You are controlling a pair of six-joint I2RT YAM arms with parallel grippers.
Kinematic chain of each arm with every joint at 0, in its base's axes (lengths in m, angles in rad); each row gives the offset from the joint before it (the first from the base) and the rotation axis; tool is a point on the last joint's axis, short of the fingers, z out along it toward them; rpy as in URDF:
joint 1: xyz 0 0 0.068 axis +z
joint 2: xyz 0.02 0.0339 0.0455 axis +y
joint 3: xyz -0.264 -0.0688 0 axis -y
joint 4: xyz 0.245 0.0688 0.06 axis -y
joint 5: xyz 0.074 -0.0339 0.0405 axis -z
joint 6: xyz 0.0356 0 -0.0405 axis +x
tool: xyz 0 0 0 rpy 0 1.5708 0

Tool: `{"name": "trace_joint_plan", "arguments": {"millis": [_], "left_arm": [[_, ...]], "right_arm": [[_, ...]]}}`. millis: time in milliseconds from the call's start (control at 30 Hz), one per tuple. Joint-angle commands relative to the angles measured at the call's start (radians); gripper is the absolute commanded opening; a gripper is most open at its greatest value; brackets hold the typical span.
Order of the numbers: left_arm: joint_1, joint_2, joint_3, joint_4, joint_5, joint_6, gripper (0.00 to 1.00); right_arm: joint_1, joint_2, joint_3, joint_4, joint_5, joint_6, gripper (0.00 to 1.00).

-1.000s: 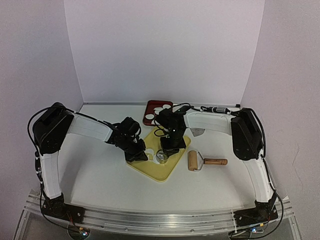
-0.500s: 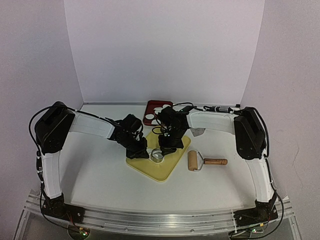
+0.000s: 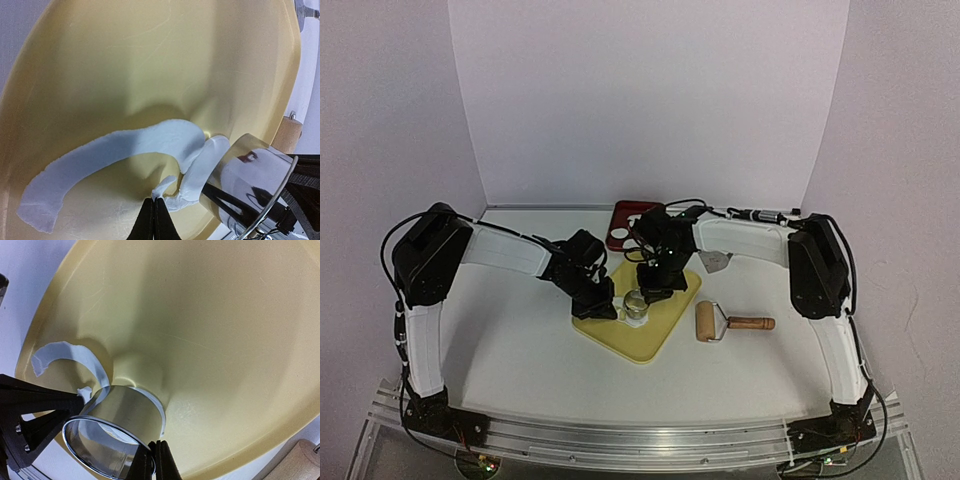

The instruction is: Roll out the dumpling wrappers from the dough

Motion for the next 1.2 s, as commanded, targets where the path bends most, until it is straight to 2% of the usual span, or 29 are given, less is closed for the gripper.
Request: {"name": "trace_joint_plan", "arguments": {"millis": [0, 433, 1167], "left_arm": [[-0.004, 0.006, 0.037, -0.009, 0.012, 0.015, 0.00], [-0.004, 0.009, 0.029, 0.001, 0.014, 0.000, 0.00], [-0.006, 0.002, 0.019, 0.012, 0.013, -0.014, 0.00]], "right_arm": [[0.012, 0.030, 0.036, -0.039, 0.001, -0.016, 0.00], [0.024, 0.026, 0.037, -0.079, 0.009, -0.011, 0.00], [0.026, 0.117, 0.095, -0.120, 0.064, -0.056, 0.00]]}}
